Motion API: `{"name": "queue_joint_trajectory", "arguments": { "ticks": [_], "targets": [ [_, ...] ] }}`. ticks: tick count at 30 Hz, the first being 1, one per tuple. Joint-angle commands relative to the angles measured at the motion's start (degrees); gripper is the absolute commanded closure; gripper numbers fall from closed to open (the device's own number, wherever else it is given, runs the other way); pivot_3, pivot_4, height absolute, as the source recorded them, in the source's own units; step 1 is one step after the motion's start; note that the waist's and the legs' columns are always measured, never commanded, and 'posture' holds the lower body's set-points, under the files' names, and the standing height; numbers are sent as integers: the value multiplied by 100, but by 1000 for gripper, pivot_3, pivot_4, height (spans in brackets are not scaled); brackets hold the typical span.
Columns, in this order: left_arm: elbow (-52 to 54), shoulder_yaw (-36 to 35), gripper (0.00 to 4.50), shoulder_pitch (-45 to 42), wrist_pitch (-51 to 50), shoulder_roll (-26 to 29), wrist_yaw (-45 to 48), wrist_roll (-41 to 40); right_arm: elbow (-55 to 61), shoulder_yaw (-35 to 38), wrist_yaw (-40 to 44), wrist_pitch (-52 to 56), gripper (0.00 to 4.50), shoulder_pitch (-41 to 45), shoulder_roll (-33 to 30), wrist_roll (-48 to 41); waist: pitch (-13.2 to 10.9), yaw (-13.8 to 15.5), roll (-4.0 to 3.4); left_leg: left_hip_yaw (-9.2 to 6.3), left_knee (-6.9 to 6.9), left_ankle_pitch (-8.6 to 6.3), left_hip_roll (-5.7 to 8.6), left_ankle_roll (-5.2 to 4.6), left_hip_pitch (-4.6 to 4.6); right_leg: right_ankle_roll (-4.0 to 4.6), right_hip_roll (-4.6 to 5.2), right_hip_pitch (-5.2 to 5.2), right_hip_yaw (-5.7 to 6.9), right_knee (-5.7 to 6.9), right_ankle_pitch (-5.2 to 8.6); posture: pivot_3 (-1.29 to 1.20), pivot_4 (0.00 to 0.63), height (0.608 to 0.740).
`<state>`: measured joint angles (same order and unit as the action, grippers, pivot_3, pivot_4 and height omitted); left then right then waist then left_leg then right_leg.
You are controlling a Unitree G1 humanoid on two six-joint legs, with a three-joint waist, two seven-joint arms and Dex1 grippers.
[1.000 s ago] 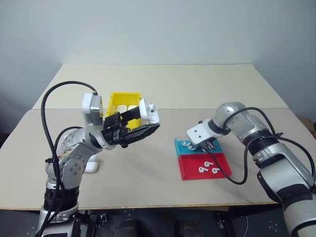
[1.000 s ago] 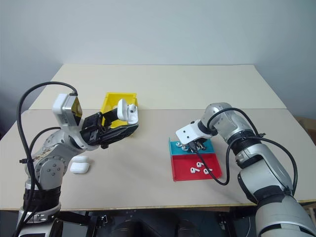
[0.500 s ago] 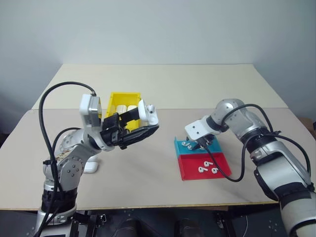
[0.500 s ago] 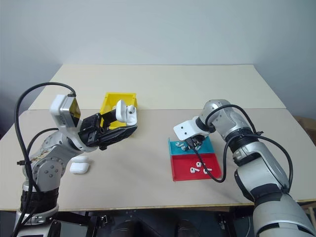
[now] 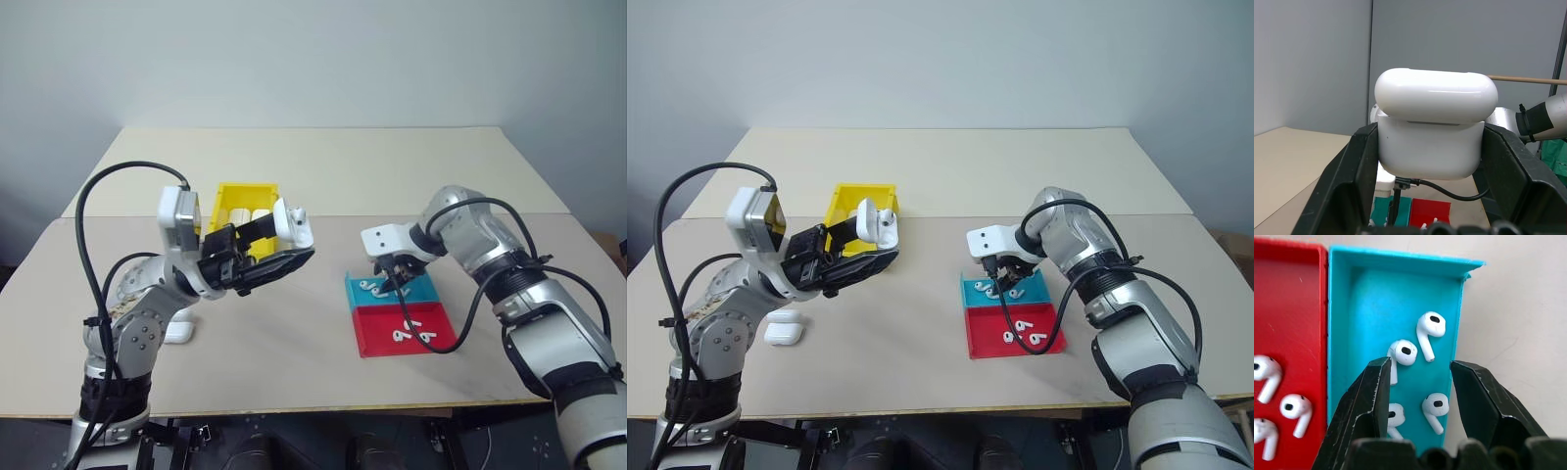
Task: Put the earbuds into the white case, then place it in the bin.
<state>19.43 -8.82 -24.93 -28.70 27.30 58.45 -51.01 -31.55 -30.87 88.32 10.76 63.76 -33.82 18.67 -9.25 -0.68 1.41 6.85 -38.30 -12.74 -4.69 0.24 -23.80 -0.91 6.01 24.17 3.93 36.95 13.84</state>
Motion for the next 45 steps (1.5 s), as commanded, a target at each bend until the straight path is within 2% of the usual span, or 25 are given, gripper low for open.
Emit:
{"name": "queue_joint_trajectory", "arguments": {
  "ticks": [1,13,42,45],
  "targets": [
    [143,-30,1670,-73,56,28,-21,-94,389,-25,229,458,2152,18,-56,70,0,0,0,0,0,0,0,0,0,0,0,0,0,0,0,0,150,740],
    [244,-49,1670,5,19,73,-100,-176,917,-214,194,759,2152,-355,-160,157,0,0,0,0,0,0,0,0,-1,0,0,0,0,-1,0,0,150,740],
    [466,-49,1670,171,27,56,-230,-246,569,-293,-193,702,2152,-468,121,299,0,-2,0,-1,0,0,0,0,1,0,-1,-2,0,-1,0,0,150,740],
    [490,-61,1670,191,23,70,-245,-262,576,-322,-199,681,2774,-509,108,321,0,-3,0,-1,0,0,0,0,2,0,-2,-2,0,0,0,0,150,740]
  ]
}}
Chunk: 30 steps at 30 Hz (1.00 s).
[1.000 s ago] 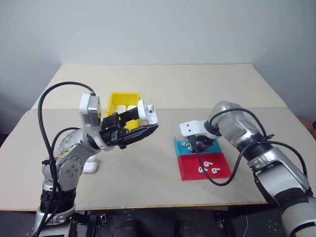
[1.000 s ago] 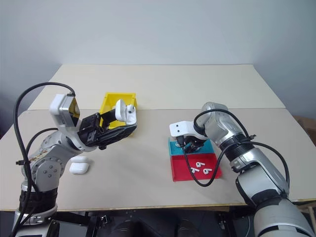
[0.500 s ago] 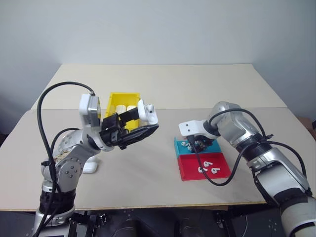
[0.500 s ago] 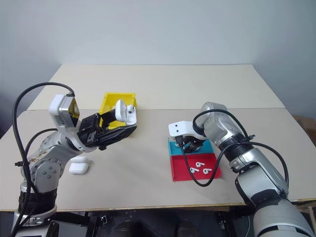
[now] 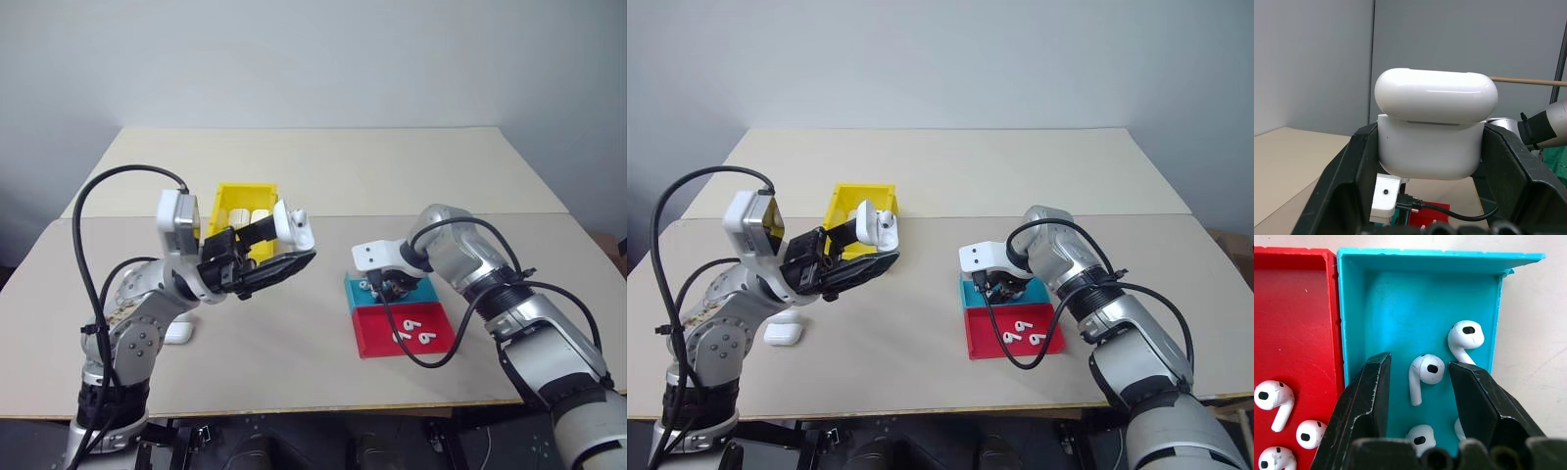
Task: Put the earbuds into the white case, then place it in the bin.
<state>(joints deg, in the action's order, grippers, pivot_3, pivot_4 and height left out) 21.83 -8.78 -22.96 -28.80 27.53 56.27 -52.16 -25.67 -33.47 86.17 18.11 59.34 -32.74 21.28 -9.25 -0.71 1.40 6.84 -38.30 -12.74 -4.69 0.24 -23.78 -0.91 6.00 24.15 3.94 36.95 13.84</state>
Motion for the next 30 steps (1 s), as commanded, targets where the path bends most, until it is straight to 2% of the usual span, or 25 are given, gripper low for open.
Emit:
{"name": "queue_joint_trajectory", "arguments": {
  "ticks": [1,3,4,12,18,21,23,25,30],
  "targets": [
    [256,-69,1670,0,32,52,-27,-154,-9,-69,15,-53,3106,-74,0,64,0,1,0,0,0,0,0,0,0,0,0,0,0,0,0,0,150,740],
    [263,-74,1670,7,31,62,-28,-165,-12,-77,3,-44,3717,-80,8,75,0,1,0,-1,0,0,0,0,0,0,0,-1,0,-1,0,0,150,740],
    [264,-74,1670,6,29,68,-29,-169,-20,-83,-16,-34,3848,-85,18,88,0,1,0,-1,0,0,0,-1,0,0,0,-2,1,-1,0,0,150,740],
    [187,-29,1670,-77,32,101,10,-193,54,223,-50,498,3848,-91,3,-125,0,1,0,-1,0,0,0,0,2,0,0,-2,1,0,0,0,150,740],
    [55,0,1670,-211,-16,170,177,-218,1055,1122,343,2041,3848,-188,-587,-979,-1,47,-2,-1,0,-1,1,-1,-9,0,1,4,2,-6,0,0,150,740],
    [-67,-20,1670,-303,-38,207,260,-273,1845,1641,572,2929,3848,-366,-965,-1736,-1,72,-2,-1,0,-3,2,-5,-10,0,2,5,2,-8,0,0,150,740],
    [-215,19,1670,-408,-3,199,336,-230,2416,2546,625,3864,3848,-472,-1057,-2965,-2,77,-1,-2,1,-9,1,-14,-8,0,2,3,3,-8,0,0,150,740],
    [-394,55,1670,-542,23,165,389,-205,2822,3749,362,4632,3848,-547,-735,-4000,-2,66,-1,-3,1,-22,1,-37,-4,1,1,2,1,-4,-1,0,150,740],
    [-734,199,1670,-837,40,81,661,-186,3602,5618,-1158,5955,3848,-451,528,-5351,-1,61,-2,-5,1,-22,-2,-37,1,2,-4,-3,1,1,-2,0,150,740]
  ]
}}
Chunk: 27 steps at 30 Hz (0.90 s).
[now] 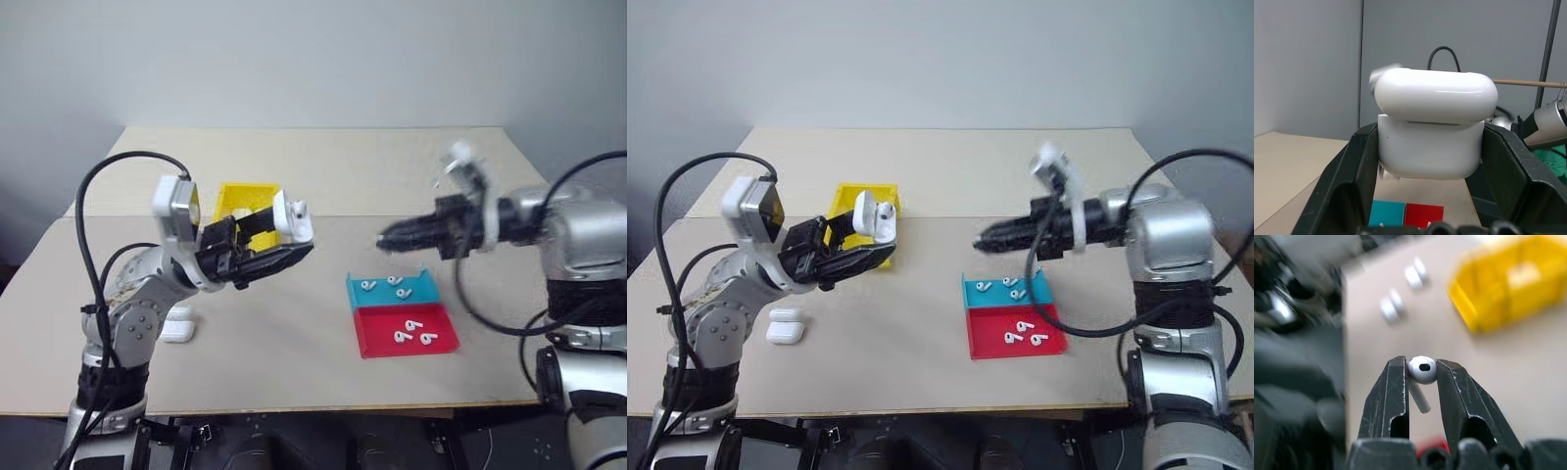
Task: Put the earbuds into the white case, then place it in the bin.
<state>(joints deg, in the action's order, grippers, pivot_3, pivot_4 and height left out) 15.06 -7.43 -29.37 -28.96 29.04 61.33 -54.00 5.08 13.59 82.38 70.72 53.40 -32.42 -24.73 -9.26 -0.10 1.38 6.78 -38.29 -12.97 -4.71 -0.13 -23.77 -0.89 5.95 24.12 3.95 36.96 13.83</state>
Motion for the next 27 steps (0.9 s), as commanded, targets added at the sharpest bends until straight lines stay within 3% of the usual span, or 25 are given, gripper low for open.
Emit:
{"name": "queue_joint_trajectory", "arguments": {
  "ticks": [1,12,27],
  "targets": [
    [-106,93,1670,-250,69,-119,167,11,693,1157,-1072,900,3848,186,737,-954,0,9,0,0,0,0,0,0,-1,0,0,0,-1,1,0,0,150,740],
    [-859,356,1670,-839,344,-758,152,515,1795,1974,-3518,1888,3848,348,2572,-2403,1,26,-2,1,0,0,3,0,-7,0,1,4,-1,4,0,0,150,740],
    [-819,310,1670,-810,289,-840,193,548,1974,1364,-4640,915,3848,-468,2217,-3538,1,-24,-2,-1,2,-1,3,-3,-8,0,2,5,-1,2,0,0,150,740]
  ]
}}
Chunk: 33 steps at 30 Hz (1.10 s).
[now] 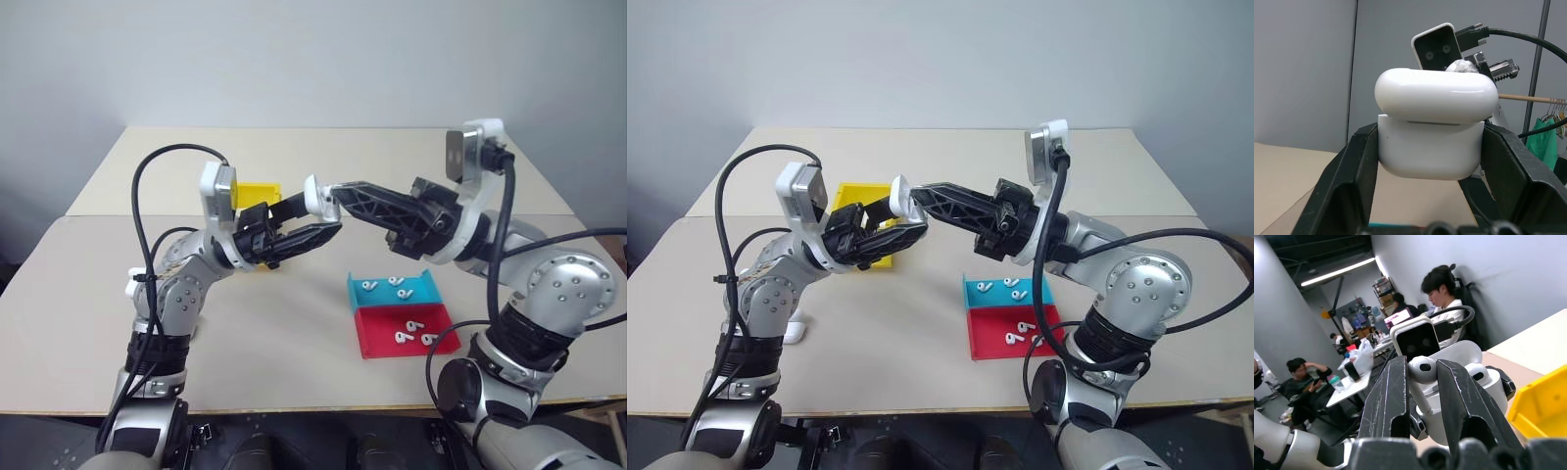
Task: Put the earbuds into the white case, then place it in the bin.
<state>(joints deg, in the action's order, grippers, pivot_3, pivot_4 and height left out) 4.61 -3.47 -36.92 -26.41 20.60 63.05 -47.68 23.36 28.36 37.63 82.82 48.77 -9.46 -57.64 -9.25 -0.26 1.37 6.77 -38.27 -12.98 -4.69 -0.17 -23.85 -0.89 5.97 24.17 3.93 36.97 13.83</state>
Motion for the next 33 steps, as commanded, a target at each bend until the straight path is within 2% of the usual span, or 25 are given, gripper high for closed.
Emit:
{"name": "queue_joint_trajectory", "arguments": {
  "ticks": [1,9,15,24,32,33],
  "targets": [
    [246,-86,1670,-41,27,6,18,-86,121,-155,-226,-368,3848,-18,-108,-302,0,-17,0,0,0,0,0,0,0,0,0,0,0,0,0,0,150,740],
    [289,-94,1670,3,31,2,7,-69,78,-616,-586,-864,3848,-190,-361,-661,0,-41,0,-1,1,-1,0,-1,0,0,0,-1,0,-4,0,0,150,740],
    [306,-120,1670,12,28,2,-12,-79,325,-1105,-385,-1477,3848,-633,-768,-517,0,-39,0,-1,2,-1,0,-2,0,0,0,0,0,-7,0,0,150,740],
    [257,-146,1670,-27,42,14,-14,-72,492,-1697,-127,-2097,907,-927,-1424,-465,0,-42,1,-4,3,-2,-1,-4,0,-1,-1,-1,1,-8,0,0,150,740],
    [196,-70,1670,-4,127,-7,-24,83,433,-1414,313,-2185,907,-920,-2272,-1043,-1,-21,2,-4,3,-4,0,-6,0,-1,0,-3,2,-15,0,0,150,740],
    [164,-38,1670,-9,132,-15,-108,166,469,-1433,375,-2268,1074,-894,-2447,-928,-1,-17,2,-4,3,-4,0,-7,0,-1,0,-3,2,-16,0,0,150,740]
  ]
}}
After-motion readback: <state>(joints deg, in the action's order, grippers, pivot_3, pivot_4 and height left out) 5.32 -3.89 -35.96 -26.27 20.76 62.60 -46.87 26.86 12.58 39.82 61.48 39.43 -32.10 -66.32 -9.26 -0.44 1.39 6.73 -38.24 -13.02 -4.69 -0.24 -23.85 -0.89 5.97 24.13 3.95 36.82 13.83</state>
